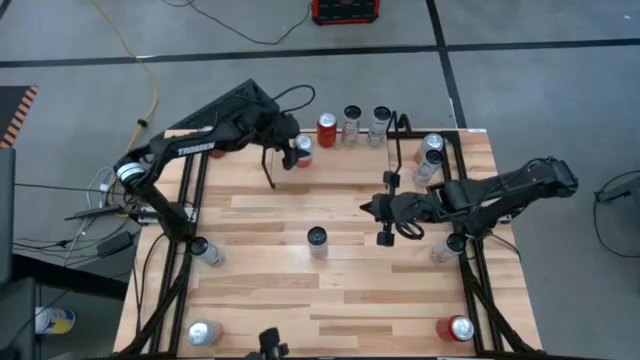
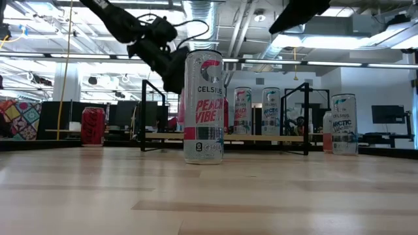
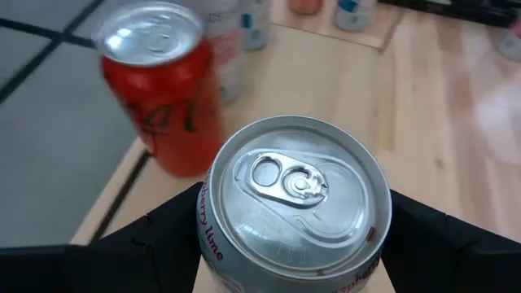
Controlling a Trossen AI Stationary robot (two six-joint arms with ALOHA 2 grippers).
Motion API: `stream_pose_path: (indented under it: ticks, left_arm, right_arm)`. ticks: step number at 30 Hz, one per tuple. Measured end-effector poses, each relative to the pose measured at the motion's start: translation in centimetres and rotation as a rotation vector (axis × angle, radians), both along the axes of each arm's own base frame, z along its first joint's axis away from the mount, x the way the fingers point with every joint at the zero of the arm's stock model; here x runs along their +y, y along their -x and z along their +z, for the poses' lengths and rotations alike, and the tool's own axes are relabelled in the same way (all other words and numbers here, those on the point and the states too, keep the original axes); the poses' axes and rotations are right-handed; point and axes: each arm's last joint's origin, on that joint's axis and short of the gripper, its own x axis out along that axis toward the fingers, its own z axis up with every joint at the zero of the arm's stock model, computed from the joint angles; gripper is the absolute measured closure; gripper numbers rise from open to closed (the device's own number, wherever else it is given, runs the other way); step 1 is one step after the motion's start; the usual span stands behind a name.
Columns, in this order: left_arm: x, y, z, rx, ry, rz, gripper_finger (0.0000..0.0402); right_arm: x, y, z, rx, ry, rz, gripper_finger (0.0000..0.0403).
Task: Place canned beverage on shelf
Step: Put the pink white soda can on the shelf
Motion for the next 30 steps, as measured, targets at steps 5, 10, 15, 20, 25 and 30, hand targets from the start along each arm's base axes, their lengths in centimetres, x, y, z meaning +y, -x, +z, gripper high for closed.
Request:
stream_pose_path:
  ticks: [5, 10, 15, 20, 25, 30]
  left_arm:
    - [1.0, -0.7, -1.5, -0.003, 0.001, 0.013, 0.0124]
    - [1.2, -0.9, -1.8, -0.007, -0.008, 0.01, 0.0124]
    - [1.1, -0.8, -1.8, 0.001, -0.033, -0.046, 0.0082]
    - [0.5, -0.9, -1.9, -0.012, -0.061, -0.239, 0.0094]
    - [0.3, -0.9, -1.9, -0.028, -0.09, -0.316, 0.0117]
    - [0.5, -0.9, -1.9, 0.001, -0.113, -0.262, 0.008]
  right_arm:
    - [-1.0, -0.2, 0.1, 0.001, 0.021, -0.022, 0.0374]
    - [-2.0, -0.5, 0.3, -0.022, 0.036, -0.048, 0.0374]
    - [-2.7, -0.5, 0.3, -0.02, 0.037, -0.074, 0.0374]
    - [-2.7, -0.5, 0.3, -0.016, 0.048, -0.066, 0.0374]
    - [-2.7, -0.5, 0.3, -0.014, 0.052, -0.061, 0.0374]
    - [-3.0, -0.5, 0.3, -0.008, 0.066, -0.062, 0.0374]
